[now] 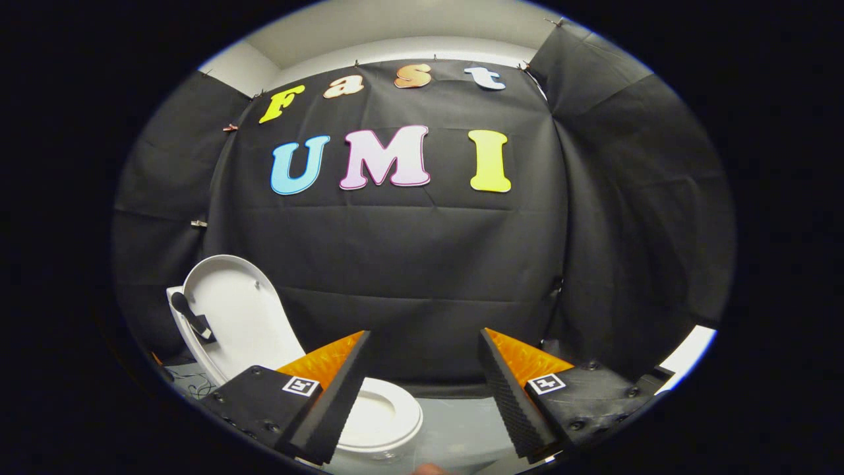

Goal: Open the toilet lid.

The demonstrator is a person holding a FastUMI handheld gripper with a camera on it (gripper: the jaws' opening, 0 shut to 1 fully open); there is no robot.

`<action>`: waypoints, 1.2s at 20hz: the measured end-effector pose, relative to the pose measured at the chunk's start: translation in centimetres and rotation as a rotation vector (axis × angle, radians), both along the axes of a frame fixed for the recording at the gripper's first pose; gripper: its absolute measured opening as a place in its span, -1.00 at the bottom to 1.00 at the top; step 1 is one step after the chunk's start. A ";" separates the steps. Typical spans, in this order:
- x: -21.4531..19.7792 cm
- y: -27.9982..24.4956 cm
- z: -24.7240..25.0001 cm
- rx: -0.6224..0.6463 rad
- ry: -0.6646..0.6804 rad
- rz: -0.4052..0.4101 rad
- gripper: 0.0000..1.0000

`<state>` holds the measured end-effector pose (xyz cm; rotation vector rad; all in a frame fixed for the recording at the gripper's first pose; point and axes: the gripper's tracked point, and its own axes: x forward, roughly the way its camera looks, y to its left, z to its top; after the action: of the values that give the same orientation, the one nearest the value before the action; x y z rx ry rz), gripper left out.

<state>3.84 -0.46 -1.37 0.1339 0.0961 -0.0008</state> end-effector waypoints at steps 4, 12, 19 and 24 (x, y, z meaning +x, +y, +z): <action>-0.1 0.4 0.2 -0.021 -0.010 0.001 0.97; -0.4 0.5 1.0 -0.047 -0.053 -0.020 0.97; -0.7 0.2 2.1 -0.071 -0.094 -0.048 0.97; -0.7 0.0 2.1 -0.063 -0.095 -0.058 0.97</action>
<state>3.11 -0.49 0.77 0.0737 -0.0030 -0.0553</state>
